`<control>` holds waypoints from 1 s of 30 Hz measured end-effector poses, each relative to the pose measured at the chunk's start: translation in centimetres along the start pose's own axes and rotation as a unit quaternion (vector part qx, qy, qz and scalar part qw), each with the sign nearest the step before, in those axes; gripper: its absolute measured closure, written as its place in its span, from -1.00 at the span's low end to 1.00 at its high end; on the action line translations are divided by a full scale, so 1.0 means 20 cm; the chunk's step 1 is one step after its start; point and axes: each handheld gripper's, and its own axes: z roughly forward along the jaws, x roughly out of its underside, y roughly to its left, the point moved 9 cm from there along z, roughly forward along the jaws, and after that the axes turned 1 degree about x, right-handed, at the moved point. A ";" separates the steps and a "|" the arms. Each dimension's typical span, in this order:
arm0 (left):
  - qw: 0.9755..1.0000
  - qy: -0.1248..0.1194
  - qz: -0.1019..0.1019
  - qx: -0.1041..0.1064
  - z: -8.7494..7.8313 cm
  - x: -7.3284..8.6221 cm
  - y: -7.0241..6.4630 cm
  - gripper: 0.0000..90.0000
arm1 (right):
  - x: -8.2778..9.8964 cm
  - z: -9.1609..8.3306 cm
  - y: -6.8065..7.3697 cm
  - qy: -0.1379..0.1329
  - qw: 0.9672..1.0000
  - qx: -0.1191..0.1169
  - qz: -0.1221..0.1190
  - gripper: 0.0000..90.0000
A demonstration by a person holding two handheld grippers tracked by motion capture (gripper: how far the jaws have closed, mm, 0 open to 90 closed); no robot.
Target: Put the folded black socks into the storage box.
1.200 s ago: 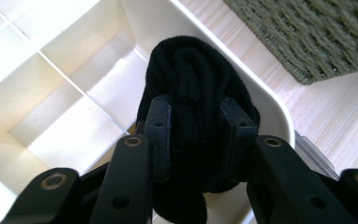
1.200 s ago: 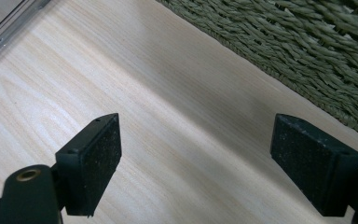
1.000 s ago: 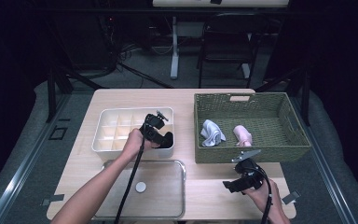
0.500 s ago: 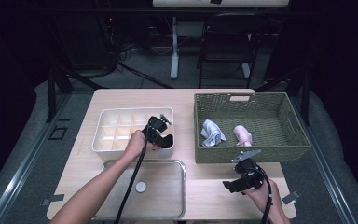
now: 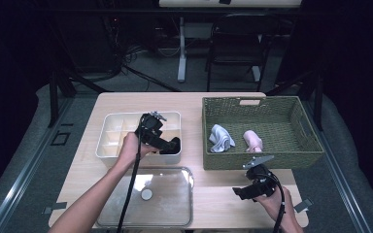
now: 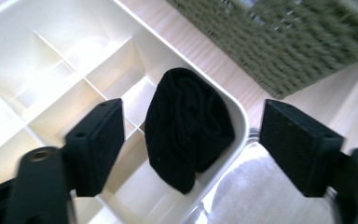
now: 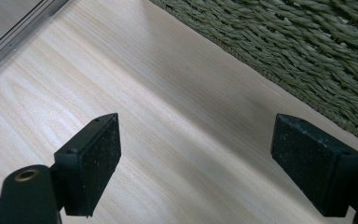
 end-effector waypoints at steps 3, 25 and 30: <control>1.000 -0.009 0.002 -0.002 -0.05 0.02 -0.01 -0.63 | 0.00 0.00 0.00 0.005 1.000 0.001 -0.005 -0.67; 0.999 -0.051 0.000 -0.007 -0.22 0.38 -0.20 -0.94 | -0.03 -0.02 0.02 -0.011 1.000 -0.012 -0.003 -0.79; 0.998 -0.063 -0.001 -0.016 -0.26 0.45 -0.22 -0.97 | -0.04 -0.03 0.02 -0.010 1.000 -0.010 -0.005 -0.87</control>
